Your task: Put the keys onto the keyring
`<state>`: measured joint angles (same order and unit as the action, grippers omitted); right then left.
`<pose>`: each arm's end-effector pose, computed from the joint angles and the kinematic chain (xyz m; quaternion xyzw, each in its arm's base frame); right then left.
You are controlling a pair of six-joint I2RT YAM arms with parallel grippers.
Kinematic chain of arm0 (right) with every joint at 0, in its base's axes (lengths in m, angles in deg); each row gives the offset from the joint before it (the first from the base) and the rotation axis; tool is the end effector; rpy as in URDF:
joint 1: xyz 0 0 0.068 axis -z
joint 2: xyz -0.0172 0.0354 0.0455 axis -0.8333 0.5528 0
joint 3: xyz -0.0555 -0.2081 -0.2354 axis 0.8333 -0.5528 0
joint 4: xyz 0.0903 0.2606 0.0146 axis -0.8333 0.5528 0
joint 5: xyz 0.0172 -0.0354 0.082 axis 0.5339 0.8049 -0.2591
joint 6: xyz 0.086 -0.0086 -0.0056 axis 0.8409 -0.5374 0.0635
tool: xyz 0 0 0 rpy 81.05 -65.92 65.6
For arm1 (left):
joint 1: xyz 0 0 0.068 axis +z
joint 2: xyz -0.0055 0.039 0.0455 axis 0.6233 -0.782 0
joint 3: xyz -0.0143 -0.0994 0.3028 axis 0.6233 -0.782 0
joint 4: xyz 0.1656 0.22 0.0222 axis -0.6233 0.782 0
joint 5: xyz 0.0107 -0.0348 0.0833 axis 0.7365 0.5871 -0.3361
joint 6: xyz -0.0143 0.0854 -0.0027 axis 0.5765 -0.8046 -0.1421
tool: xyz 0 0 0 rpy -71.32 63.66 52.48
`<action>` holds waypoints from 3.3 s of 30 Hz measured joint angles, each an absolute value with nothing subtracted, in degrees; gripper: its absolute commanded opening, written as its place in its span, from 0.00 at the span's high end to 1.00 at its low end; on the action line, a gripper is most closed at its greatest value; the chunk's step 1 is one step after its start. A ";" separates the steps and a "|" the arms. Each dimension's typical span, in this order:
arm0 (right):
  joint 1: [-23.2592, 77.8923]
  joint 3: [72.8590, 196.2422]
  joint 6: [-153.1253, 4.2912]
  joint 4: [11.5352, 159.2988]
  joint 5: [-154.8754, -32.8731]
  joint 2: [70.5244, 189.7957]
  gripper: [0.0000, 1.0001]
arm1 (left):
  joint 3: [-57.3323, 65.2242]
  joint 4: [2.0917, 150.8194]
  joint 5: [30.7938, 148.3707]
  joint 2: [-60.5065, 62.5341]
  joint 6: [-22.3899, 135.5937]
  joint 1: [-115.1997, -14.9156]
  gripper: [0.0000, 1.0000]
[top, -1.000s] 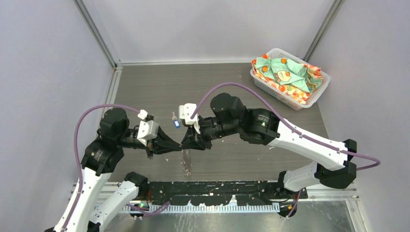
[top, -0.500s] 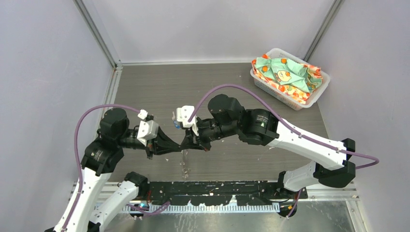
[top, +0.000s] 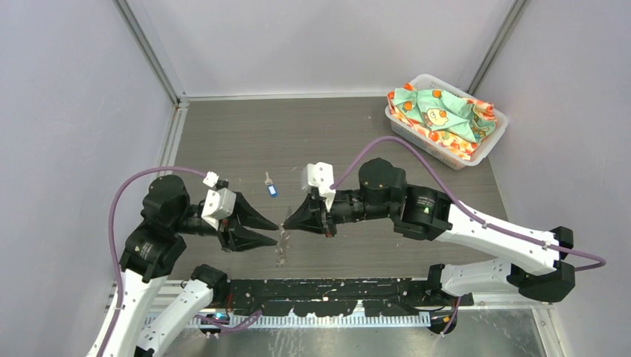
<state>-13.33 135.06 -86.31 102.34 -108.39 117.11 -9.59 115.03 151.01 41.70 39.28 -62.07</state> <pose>0.0752 0.2878 0.4751 -0.5536 0.5189 0.4634 0.4578 0.0412 -0.0962 0.4296 0.5075 0.5293 -0.5197 0.4384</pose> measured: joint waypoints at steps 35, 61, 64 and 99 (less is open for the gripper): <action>-13.09 131.89 -79.47 93.79 -112.23 115.60 0.99 | -12.76 100.58 151.45 43.16 56.84 -62.07 0.74; -13.09 131.95 -79.58 95.78 -111.42 115.84 0.99 | -12.78 105.72 152.13 43.19 50.04 -62.07 0.72; -13.09 131.95 -79.58 95.94 -111.36 115.82 0.99 | -12.74 107.20 152.06 43.19 48.44 -62.07 0.72; -13.09 132.52 -79.23 96.74 -111.42 116.58 0.99 | -14.01 101.91 150.36 43.30 55.52 -62.07 0.78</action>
